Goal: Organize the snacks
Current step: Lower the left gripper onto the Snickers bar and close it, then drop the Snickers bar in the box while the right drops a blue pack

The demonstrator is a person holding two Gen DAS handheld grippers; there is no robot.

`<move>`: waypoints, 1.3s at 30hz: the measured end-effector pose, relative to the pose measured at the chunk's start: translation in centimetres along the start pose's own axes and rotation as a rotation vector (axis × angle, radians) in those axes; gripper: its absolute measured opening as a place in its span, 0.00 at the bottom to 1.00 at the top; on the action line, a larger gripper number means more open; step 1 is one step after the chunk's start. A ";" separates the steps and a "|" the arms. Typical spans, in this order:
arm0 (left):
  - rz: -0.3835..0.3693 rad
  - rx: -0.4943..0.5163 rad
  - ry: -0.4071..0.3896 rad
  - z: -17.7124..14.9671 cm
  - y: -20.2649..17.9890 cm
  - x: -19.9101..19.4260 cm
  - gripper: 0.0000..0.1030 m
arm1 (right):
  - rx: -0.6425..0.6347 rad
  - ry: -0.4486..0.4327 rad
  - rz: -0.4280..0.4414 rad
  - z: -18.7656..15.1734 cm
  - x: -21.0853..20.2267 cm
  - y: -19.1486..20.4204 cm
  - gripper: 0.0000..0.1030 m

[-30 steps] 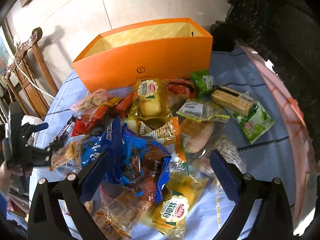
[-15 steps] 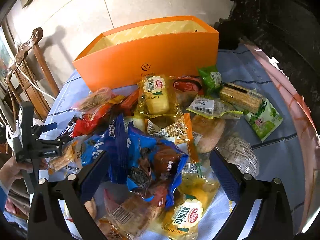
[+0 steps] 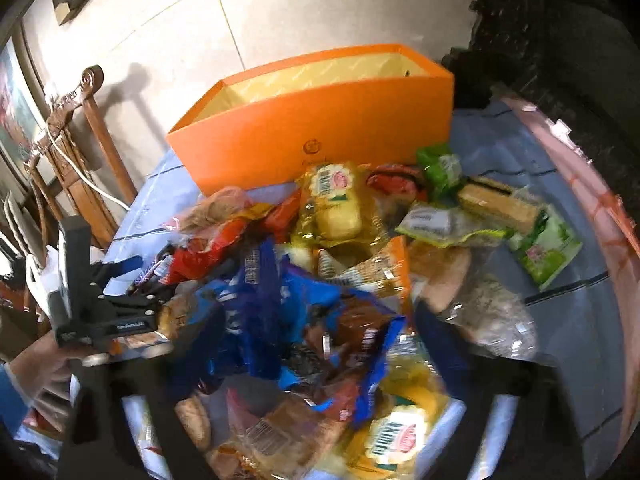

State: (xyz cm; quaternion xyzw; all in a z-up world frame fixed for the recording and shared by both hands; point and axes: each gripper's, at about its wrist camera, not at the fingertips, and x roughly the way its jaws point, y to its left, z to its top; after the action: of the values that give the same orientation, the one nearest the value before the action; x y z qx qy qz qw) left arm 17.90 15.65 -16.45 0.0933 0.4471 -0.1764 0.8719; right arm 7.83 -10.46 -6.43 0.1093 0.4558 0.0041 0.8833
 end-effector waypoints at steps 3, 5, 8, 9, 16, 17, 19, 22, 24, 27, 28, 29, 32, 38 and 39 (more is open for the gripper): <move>0.015 -0.008 -0.014 0.0 -0.2 -0.4 0.78 | 0.004 0.038 -0.011 0.4 0.5 -1.0 0.24; 0.019 -0.010 -0.029 0.4 -0.4 -0.9 0.21 | 0.076 0.070 0.028 0.6 0.5 -1.9 0.22; 0.006 -0.013 -0.014 0.6 -0.1 -0.9 0.16 | 0.072 0.072 0.029 0.7 -0.1 -1.5 0.20; -0.003 -0.006 -0.010 0.6 -0.1 -1.1 0.16 | 0.069 0.067 0.032 0.8 -0.5 -1.3 0.17; -0.021 -0.047 -0.058 0.9 0.9 -3.9 0.16 | 0.065 0.041 0.039 1.8 -2.3 -0.6 0.11; -0.021 -0.056 -0.062 1.0 1.1 -4.3 0.16 | 0.064 0.041 0.042 2.0 -2.4 -0.5 0.11; -0.016 -0.056 -0.078 1.2 1.3 -5.5 0.16 | 0.065 0.024 0.045 2.3 -3.2 -0.6 0.11; -0.031 -0.066 -0.120 2.0 1.0 -7.7 0.15 | 0.077 -0.014 0.062 3.1 -4.9 -1.0 0.10; -0.041 -0.063 -0.138 2.6 0.8 -8.8 0.15 | 0.087 -0.040 0.068 3.7 -5.8 -1.2 0.09; -0.037 -0.050 -0.158 3.6 0.1 -9.8 0.15 | 0.072 -0.080 0.067 4.7 -7.2 -1.3 0.09; -0.052 -0.052 -0.167 3.8 -0.1 -10.0 0.15 | 0.075 -0.090 0.072 5.0 -7.5 -1.4 0.09; -0.061 -0.057 -0.176 4.2 -0.2 -10.3 0.15 | 0.084 -0.106 0.088 5.4 -8.0 -1.6 0.09; -0.071 -0.057 -0.209 5.4 -0.8 -11.3 0.15 | 0.084 -0.155 0.103 7.1 -9.2 -1.8 0.08; -0.125 -0.026 -0.315 11.5 -1.8 -14.3 0.15 | 0.037 -0.294 0.115 13.9 -10.4 -1.9 0.08; -0.128 -0.015 -0.337 13.2 -2.0 -14.7 0.15 | 0.023 -0.320 0.113 15.9 -10.0 -1.8 0.08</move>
State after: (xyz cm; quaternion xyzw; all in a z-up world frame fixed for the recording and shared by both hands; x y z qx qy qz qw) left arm 19.09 12.88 3.13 0.0273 0.3009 -0.2415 0.9222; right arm 14.64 -16.32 10.13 0.1442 0.3026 0.0310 0.9416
